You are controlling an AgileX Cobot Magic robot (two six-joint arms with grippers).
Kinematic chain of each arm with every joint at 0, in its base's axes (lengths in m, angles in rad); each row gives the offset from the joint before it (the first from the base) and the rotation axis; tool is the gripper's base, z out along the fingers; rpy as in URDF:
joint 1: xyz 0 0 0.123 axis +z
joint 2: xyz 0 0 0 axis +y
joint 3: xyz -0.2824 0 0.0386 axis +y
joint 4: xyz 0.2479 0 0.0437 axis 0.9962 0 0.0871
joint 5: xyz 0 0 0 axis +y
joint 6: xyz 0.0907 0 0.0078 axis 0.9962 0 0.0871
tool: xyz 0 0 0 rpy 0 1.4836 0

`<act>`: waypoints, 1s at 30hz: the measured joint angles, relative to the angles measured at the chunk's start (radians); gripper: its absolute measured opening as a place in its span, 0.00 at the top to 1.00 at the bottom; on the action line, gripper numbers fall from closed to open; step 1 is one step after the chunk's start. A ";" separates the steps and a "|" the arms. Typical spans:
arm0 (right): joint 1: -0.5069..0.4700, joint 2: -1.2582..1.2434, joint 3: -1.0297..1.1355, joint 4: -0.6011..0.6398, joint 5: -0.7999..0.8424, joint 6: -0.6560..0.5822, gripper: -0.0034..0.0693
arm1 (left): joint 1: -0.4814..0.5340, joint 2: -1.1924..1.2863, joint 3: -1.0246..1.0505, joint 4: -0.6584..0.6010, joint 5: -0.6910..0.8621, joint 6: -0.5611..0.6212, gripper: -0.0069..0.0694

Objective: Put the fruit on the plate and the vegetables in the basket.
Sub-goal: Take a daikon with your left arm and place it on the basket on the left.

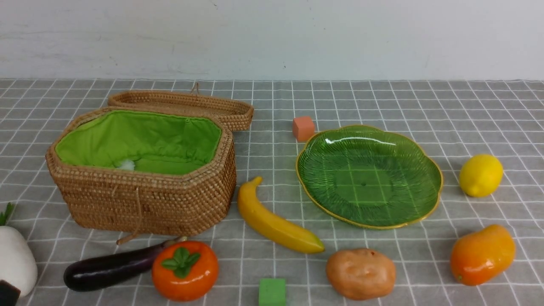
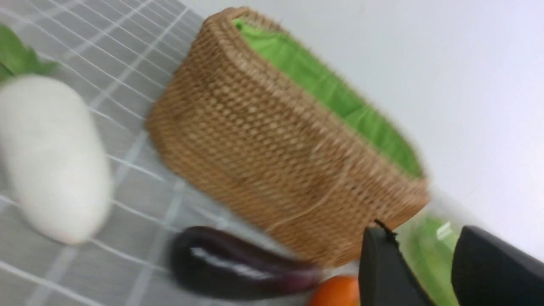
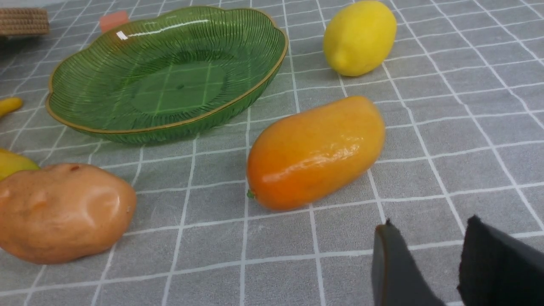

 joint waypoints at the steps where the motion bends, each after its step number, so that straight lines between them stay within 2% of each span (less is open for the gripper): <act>1: 0.000 0.000 0.000 0.000 0.000 0.000 0.62 | 0.000 0.000 0.000 -0.016 -0.017 -0.032 0.60; 5: 0.000 0.000 0.000 0.000 0.000 0.000 0.62 | 0.000 0.000 0.000 -0.042 -0.063 -0.109 0.63; 8: 0.000 0.000 0.000 -0.020 -0.013 0.000 0.62 | 0.000 0.003 -0.031 -0.038 -0.024 -0.109 0.70; 9: 0.000 0.000 0.005 -0.040 -0.034 0.003 0.62 | 0.000 0.016 -0.074 -0.026 0.009 -0.094 0.76; 10: 0.000 0.000 0.005 -0.042 -0.043 0.007 0.62 | 0.000 0.021 -0.089 -0.022 0.014 -0.087 0.78; 12: 0.000 0.000 0.009 0.013 -0.118 0.095 0.62 | 0.000 0.071 -0.201 -0.010 0.095 -0.036 0.92; 14: 0.000 0.000 0.009 0.060 -0.155 0.148 0.62 | 0.000 0.096 -0.246 -0.008 0.135 -0.008 0.93; 15: 0.000 0.000 0.009 0.142 -0.210 0.235 0.62 | 0.000 0.141 -0.306 -0.008 0.209 0.043 0.93; 16: 0.000 0.000 0.009 0.161 -0.222 0.255 0.62 | 0.000 0.154 -0.330 -0.008 0.229 0.057 0.93; 17: 0.000 0.000 0.009 0.216 -0.267 0.315 0.62 | 0.000 0.212 -0.387 -0.013 0.324 0.119 0.93; 19: 0.001 0.000 0.006 0.246 -0.291 0.368 0.65 | 0.000 0.302 -0.451 -0.029 0.439 0.200 0.93; 22: 0.021 0.003 -0.038 0.256 -0.197 0.395 0.70 | 0.000 0.395 -0.503 -0.039 0.532 0.269 0.93; 24: 0.076 0.051 -0.161 0.251 -0.033 0.341 0.77 | 0.000 0.528 -0.567 -0.042 0.630 0.316 0.93; 25: 0.088 0.058 -0.174 0.250 -0.019 0.332 0.78 | 0.000 0.538 -0.567 -0.042 0.630 0.316 0.93; 27: 0.173 0.177 -0.374 0.239 0.171 0.177 0.83 | 0.000 0.676 -0.622 -0.038 0.689 0.331 0.93; 28: 0.179 0.199 -0.407 0.237 0.199 0.152 0.84 | 0.000 0.696 -0.626 -0.038 0.691 0.331 0.93; 30: 0.249 0.323 -0.589 0.236 0.356 0.029 0.85 | 0.000 0.800 -0.655 -0.022 0.703 0.333 0.93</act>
